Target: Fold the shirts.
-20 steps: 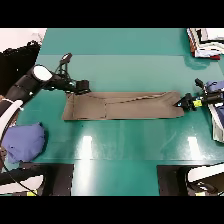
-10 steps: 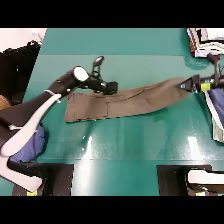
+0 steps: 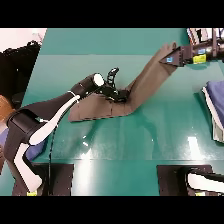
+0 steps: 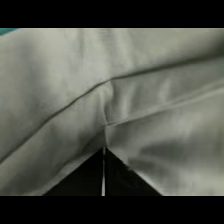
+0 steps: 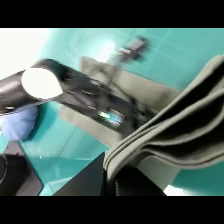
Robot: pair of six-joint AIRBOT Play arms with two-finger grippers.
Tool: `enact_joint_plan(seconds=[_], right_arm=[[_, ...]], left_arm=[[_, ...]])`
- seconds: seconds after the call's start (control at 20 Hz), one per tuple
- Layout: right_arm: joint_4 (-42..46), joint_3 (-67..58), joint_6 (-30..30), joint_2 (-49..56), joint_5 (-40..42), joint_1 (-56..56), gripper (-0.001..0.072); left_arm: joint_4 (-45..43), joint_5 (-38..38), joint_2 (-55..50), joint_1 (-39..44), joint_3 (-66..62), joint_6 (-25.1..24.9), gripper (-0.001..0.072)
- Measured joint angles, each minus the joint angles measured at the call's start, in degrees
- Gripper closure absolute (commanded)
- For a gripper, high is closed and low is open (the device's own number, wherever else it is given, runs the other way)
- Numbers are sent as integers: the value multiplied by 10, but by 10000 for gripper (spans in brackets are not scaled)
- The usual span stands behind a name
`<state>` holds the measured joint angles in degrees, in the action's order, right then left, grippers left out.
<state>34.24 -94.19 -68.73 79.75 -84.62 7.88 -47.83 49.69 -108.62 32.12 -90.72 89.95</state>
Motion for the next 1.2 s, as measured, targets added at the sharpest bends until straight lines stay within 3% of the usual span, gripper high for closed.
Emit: enact_joint_plan(seconds=[0.35, 0.55, 0.75, 0.8, 0.85, 0.9, 0.95, 1.0, 1.05, 1.1, 1.2], right_arm=[[-1, -17, 5, 20, 31, 102, 698], [-2, -18, 24, 51, 81, 183, 698], [-2, -27, 51, 114, 181, 291, 694], [-2, -40, 61, 137, 200, 317, 636], [-2, -58, 70, 163, 213, 343, 333], [-2, -80, 78, 189, 224, 365, 99], [1, -103, 85, 213, 231, 383, 92], [5, -127, 89, 237, 233, 398, 175], [10, -151, 92, 258, 230, 409, 305], [14, -170, 93, 272, 217, 413, 340], [35, -192, 86, 286, 184, 411, 340]], left_arm=[[-13, 47, 23, -33, -9, -17, 683], [-78, 97, 111, -120, -12, -29, 682], [-139, 130, 223, -236, -12, -42, 682], [-149, 135, 249, -263, -12, -44, 682], [-154, 139, 271, -285, -13, -45, 682], [-160, 142, 289, -306, -13, -47, 682], [-164, 144, 304, -324, -13, -47, 682], [-169, 147, 315, -338, -13, -48, 682], [-171, 151, 323, -347, -13, -48, 682], [-172, 157, 328, -353, -12, -49, 682], [-174, 165, 335, -362, -12, -49, 682]])
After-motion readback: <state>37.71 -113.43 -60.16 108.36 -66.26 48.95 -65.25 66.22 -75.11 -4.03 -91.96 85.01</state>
